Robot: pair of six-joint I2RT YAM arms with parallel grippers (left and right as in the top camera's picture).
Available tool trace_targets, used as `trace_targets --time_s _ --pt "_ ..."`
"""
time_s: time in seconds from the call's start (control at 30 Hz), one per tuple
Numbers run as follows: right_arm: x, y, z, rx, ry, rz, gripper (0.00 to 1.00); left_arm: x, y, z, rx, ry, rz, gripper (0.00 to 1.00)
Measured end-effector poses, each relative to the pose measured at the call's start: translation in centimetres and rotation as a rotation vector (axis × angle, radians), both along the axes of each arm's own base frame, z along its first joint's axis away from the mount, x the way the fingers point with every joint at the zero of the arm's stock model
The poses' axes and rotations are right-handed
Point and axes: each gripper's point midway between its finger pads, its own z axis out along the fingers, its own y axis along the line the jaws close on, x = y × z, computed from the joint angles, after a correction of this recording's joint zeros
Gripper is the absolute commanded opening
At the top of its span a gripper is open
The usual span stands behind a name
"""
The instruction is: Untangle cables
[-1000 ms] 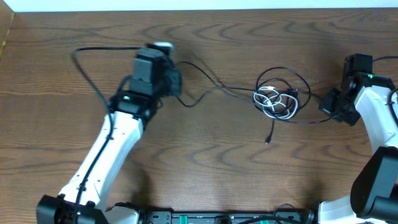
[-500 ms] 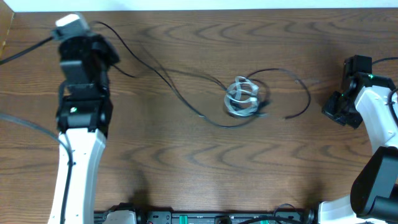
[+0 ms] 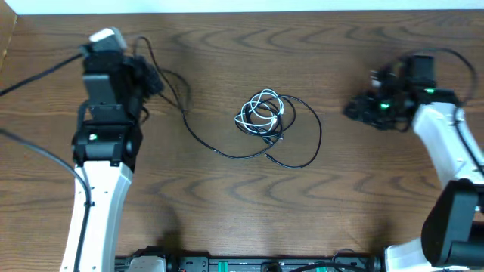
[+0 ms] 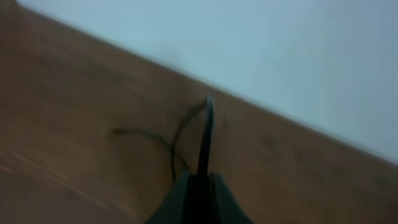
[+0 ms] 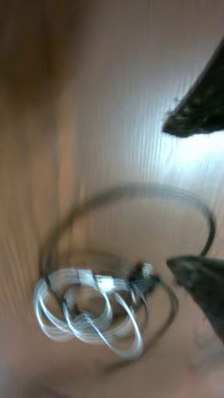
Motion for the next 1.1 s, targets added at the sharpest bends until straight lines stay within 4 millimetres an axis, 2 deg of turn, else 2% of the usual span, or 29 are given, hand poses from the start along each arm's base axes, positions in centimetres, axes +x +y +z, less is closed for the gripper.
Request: trace_targets --time_s 0.13,0.27,0.4,0.5,0.7,0.73,0.8,0.83,1.03,1.1 --pt "-0.2 5.8 0.3 -0.035 -0.074 0.184 0.71 -1.0 -0.7 -4.5 -0.019 0.178 -0.024 0.08" --pt "-0.6 9.8 -0.2 -0.131 -0.119 0.279 0.73 -2.1 -0.9 -9.3 -0.029 0.368 -0.027 0.07" --pt "-0.7 12.7 -1.5 -0.185 -0.14 0.311 0.68 -3.1 -1.1 -12.2 -0.031 0.488 -0.031 0.08" --pt "-0.7 14.5 -3.2 -0.196 -0.126 0.31 0.66 -3.8 -1.6 -13.1 -0.026 0.538 -0.044 0.07" --pt "-0.6 15.6 -7.4 -0.23 -0.047 0.213 0.62 -5.1 -3.5 -14.0 -0.011 0.604 -0.099 0.08" --pt "-0.3 15.8 -8.2 -0.233 -0.04 0.188 0.49 -5.3 -3.8 -14.1 -0.009 0.611 -0.106 0.07" --pt "-0.1 16.0 -8.9 -0.235 -0.036 0.168 0.08 -5.5 -4.2 -14.2 -0.005 0.62 -0.118 0.07" --pt "0.0 16.1 -9.3 -0.235 -0.036 0.163 0.01 -5.6 -4.4 -14.2 -0.002 0.623 -0.124 0.07" --pt "-0.1 15.9 -9.5 -0.235 -0.018 0.135 0.01 -6.1 -5.2 -14.4 0.004 0.639 -0.149 0.08" --pt "-0.7 15.3 -8.9 -0.247 0.0 0.141 0.01 -6.1 -5.3 -14.4 0.001 0.64 -0.152 0.08"
